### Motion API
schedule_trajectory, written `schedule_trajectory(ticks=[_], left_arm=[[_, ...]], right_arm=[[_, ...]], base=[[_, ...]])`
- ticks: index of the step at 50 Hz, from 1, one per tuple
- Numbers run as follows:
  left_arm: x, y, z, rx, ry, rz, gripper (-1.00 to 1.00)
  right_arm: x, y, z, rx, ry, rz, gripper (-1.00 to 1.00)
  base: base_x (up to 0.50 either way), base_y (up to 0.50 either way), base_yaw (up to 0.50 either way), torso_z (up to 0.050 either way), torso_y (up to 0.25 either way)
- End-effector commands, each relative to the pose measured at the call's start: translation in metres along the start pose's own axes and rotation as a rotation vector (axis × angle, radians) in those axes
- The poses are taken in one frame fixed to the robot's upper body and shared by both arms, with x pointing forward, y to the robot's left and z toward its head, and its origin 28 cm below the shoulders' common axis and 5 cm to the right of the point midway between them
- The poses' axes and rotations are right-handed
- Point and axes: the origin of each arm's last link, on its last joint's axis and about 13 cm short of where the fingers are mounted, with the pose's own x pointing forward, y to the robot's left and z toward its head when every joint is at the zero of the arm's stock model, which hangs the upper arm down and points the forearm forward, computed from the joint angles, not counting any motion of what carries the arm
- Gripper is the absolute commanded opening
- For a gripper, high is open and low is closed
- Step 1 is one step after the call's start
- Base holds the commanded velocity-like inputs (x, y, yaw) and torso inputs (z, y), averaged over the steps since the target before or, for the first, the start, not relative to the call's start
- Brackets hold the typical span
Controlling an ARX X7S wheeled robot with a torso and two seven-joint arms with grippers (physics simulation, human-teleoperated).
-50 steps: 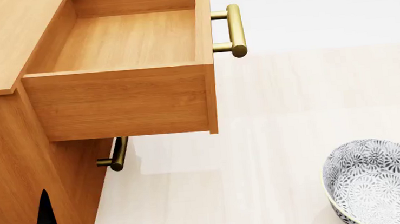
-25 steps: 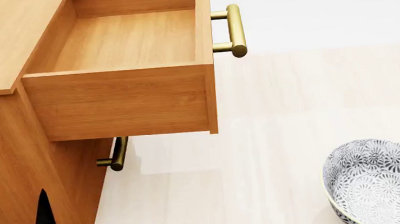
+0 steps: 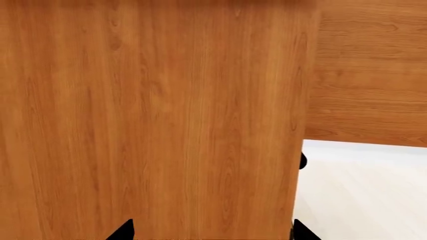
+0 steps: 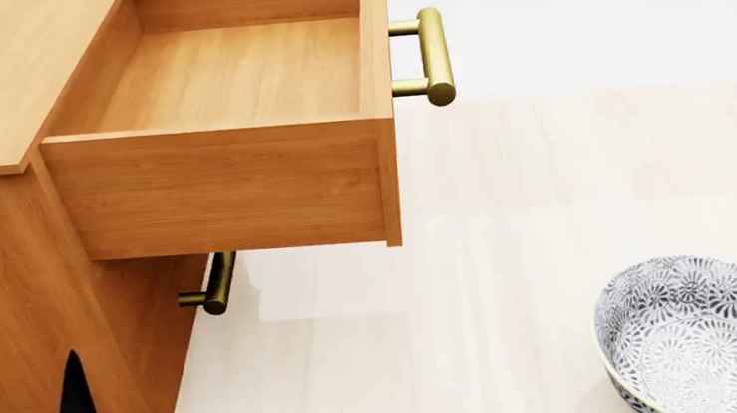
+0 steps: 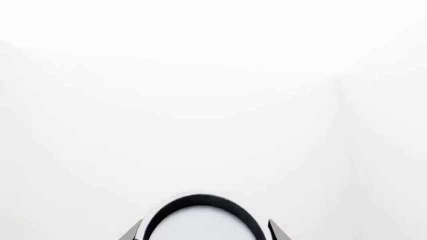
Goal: Put the ketchup in the top drawer of the cabinet.
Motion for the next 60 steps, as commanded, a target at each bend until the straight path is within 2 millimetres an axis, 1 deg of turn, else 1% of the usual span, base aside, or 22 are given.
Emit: schedule_trajectory(ticks=[1, 2, 3, 9, 13, 22, 26, 36, 46, 60], left_arm=[[-0.002, 0.001, 0.000, 0.000, -0.001, 0.007, 1.00], [-0.002, 0.001, 0.000, 0.000, -0.001, 0.007, 1.00], [-0.002, 0.002, 0.000, 0.000, -0.001, 0.008, 1.00], [-0.003, 0.002, -0.001, 0.000, -0.001, 0.009, 1.00], [-0.002, 0.002, -0.001, 0.002, -0.001, 0.014, 1.00], [-0.003, 0.003, -0.001, 0.002, -0.001, 0.017, 1.00], [-0.003, 0.003, -0.001, -0.001, 0.001, 0.016, 1.00], [-0.002, 0.002, -0.001, -0.003, 0.002, 0.013, 1.00], [0.000, 0.002, -0.003, -0.005, 0.006, 0.011, 1.00], [0.002, 0.002, -0.003, -0.007, 0.007, 0.010, 1.00]], right_arm=[[0.018, 0.004, 0.011, -0.025, -0.065, 0.009, -1.00], [0.018, 0.004, 0.011, -0.025, -0.065, 0.009, -1.00], [0.023, 0.006, 0.012, -0.022, -0.073, 0.013, -1.00], [0.035, 0.010, 0.016, -0.013, -0.085, 0.024, -1.00], [0.046, 0.016, 0.019, -0.003, -0.097, 0.048, -1.00], [0.062, 0.025, 0.018, 0.014, -0.106, 0.076, -1.00], [0.070, 0.031, 0.021, 0.027, -0.117, 0.099, -1.00], [0.085, 0.043, 0.018, 0.037, -0.117, 0.133, -1.00], [0.104, 0.057, 0.019, 0.062, -0.126, 0.174, -1.00], [0.131, 0.078, 0.012, 0.106, -0.116, 0.225, -1.00]], base=[[0.00, 0.00, 0.00, 0.000, 0.000], [0.00, 0.00, 0.00, 0.000, 0.000], [0.00, 0.00, 0.00, 0.000, 0.000], [0.00, 0.00, 0.00, 0.000, 0.000], [0.00, 0.00, 0.00, 0.000, 0.000], [0.00, 0.00, 0.00, 0.000, 0.000], [0.00, 0.00, 0.00, 0.000, 0.002], [0.00, 0.00, 0.00, 0.000, 0.000], [0.00, 0.00, 0.00, 0.000, 0.000], [0.00, 0.00, 0.00, 0.000, 0.000]])
